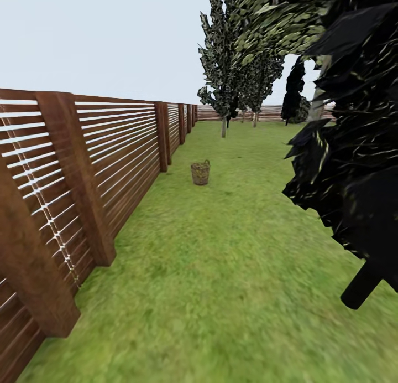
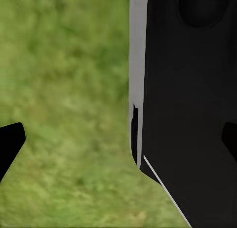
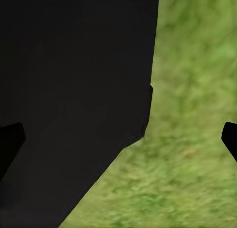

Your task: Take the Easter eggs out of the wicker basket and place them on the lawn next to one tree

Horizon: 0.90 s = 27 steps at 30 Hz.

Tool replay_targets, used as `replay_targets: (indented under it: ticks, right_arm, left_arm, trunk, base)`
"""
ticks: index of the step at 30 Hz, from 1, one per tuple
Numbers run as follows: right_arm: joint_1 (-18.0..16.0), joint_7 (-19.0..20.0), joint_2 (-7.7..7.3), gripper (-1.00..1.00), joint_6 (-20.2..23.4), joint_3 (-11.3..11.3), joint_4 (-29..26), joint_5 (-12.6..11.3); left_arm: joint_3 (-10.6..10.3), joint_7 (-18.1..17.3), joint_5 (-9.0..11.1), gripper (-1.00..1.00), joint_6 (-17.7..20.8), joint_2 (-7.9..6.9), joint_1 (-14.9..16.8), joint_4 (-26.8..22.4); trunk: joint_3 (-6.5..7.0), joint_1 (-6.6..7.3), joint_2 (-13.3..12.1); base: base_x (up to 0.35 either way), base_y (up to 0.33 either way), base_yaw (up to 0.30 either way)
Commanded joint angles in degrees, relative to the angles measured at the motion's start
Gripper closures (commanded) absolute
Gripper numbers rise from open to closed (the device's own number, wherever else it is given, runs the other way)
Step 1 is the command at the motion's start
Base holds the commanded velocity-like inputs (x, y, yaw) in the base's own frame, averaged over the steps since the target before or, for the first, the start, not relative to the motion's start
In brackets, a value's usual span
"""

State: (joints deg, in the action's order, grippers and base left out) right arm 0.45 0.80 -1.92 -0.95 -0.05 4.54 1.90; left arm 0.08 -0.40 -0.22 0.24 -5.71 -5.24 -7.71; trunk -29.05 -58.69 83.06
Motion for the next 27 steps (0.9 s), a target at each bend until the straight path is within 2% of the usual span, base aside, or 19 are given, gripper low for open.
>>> replay_targets:
  ticks: [1,20,27]
  right_arm:
    - [0.0,0.1,-0.01,-1.0,-0.1,0.0,0.0,0.2]
    - [0.0,-0.1,0.01,-1.0,-0.1,0.1,0.0,0.2]
    - [0.0,0.1,0.07,-1.0,-0.1,0.1,0.0,0.6]
  left_arm:
    - [0.0,0.0,0.0,-1.0,0.0,-0.01,0.0,-0.1]
    - [0.0,0.0,0.0,-1.0,0.0,-0.01,0.0,-0.1]
    - [0.0,0.0,0.0,-1.0,0.0,-0.01,0.0,-0.1]
  trunk:
    - [-0.03,-0.04,0.0]
    - [-0.03,-0.04,0.0]
    - [-0.03,-0.04,0.0]
  base:
    - [0.335,0.093,-0.034]
    - [0.335,0.092,-0.03]
    - [0.335,0.087,-0.249]
